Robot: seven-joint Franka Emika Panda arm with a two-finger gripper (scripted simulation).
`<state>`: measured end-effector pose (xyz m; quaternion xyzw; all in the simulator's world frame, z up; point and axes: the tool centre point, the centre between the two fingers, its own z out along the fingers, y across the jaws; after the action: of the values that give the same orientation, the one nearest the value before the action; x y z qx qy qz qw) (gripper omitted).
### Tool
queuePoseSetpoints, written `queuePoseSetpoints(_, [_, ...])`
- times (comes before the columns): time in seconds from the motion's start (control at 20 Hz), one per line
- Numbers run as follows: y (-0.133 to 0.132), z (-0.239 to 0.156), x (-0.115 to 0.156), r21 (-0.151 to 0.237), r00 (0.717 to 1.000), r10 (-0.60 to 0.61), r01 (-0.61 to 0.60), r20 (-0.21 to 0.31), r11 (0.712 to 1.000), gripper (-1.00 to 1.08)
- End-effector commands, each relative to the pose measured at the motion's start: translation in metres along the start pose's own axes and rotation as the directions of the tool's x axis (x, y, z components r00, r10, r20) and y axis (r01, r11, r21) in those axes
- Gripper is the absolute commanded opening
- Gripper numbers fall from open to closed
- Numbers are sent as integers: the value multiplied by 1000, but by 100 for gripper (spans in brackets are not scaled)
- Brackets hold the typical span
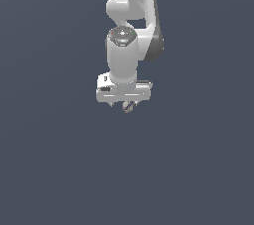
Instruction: Pick up the object and move it to a goal position.
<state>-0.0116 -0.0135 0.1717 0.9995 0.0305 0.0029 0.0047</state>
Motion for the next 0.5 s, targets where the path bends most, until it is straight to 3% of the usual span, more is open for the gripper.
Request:
queuePoseSetpoints(0.0, [-1,6,-4,0,999,-43,43,1,999,100])
queuePoseSetpoints(0.45, [-6,34,-28,1,964,-266,266,3,964,100])
